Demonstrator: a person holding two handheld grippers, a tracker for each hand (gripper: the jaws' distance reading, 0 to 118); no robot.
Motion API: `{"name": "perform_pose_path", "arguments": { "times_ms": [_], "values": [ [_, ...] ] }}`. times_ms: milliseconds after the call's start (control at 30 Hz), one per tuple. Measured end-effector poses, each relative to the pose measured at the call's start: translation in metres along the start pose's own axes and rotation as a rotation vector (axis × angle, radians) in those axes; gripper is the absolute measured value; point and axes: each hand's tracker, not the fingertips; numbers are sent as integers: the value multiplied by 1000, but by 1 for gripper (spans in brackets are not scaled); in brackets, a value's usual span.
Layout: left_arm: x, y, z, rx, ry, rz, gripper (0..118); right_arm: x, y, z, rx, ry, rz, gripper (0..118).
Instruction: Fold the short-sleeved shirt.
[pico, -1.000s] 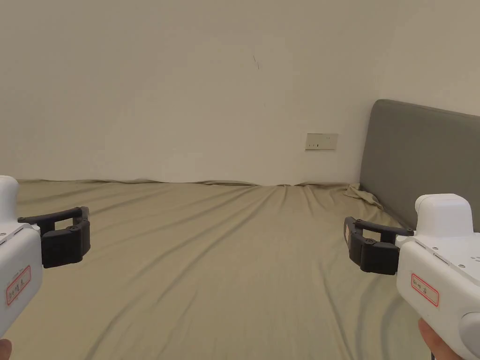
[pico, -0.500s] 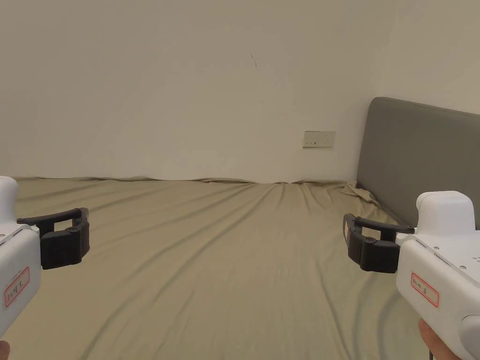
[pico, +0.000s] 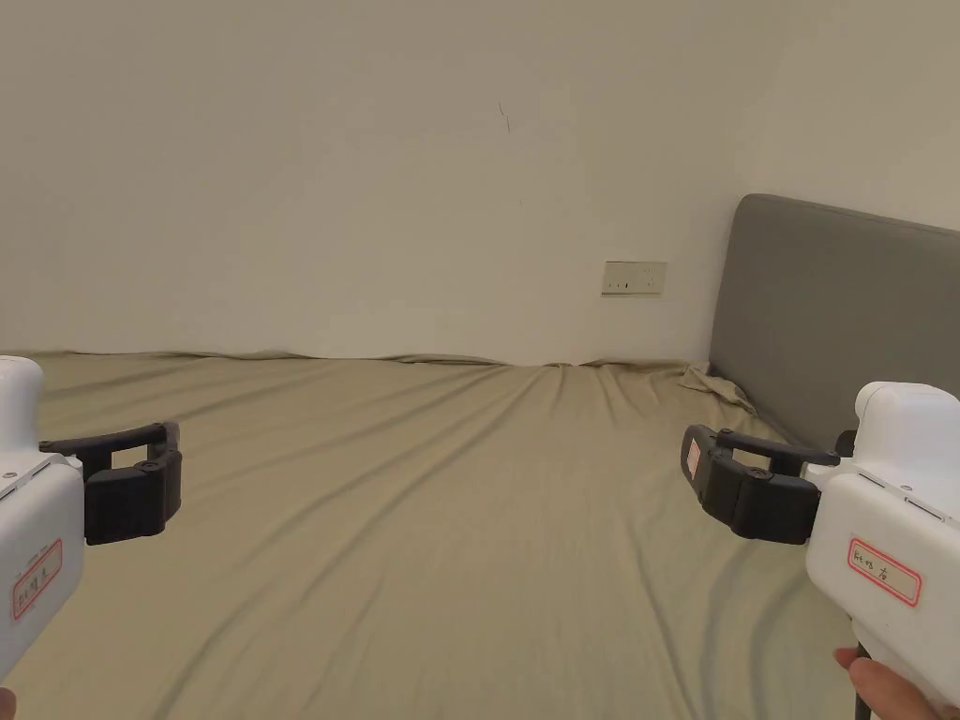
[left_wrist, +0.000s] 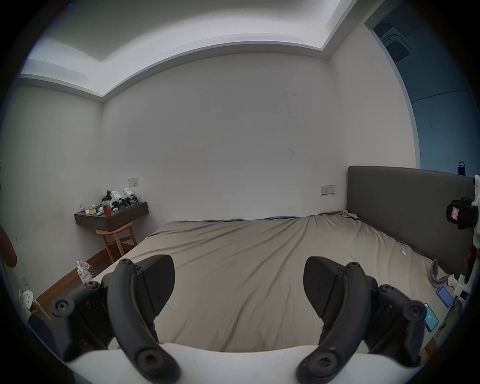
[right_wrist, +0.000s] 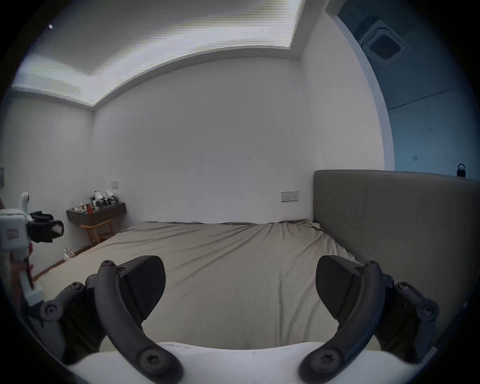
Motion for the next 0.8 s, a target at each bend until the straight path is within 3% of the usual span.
{"name": "perform_pose_path", "arguments": {
  "times_ms": [67, 133, 233, 300, 367, 433, 567, 633, 800],
  "values": [
    [1, 0, 0, 1, 0, -1, 109, -4, 1, -2, -23, -92, 23, 118],
    [0, 0, 0, 4, -2, 2, 109, -4, 0, -4, -5, -41, 30, 118],
    [-1, 0, -3, 0, -2, 19, 109, -3, 1, -4, -12, 64, -71, 118],
    [0, 0, -4, -3, -7, 22, 109, -1, 3, -5, -57, 83, -140, 118],
    [0, 0, -5, -8, -5, 18, 109, -2, 4, -8, -59, 41, -177, 118],
    [2, 0, -5, -12, -8, 8, 109, -4, 5, -9, -64, -19, -177, 118],
    [3, -1, -5, -11, -11, -4, 109, 1, 4, -7, -28, 46, -125, 118],
    [3, 0, -5, -5, -13, -3, 109, 1, 5, -8, -16, 47, -146, 118],
    [3, 3, -2, 31, -20, 24, 109, -10, 4, -13, -61, -83, -73, 118]
  ]
}}
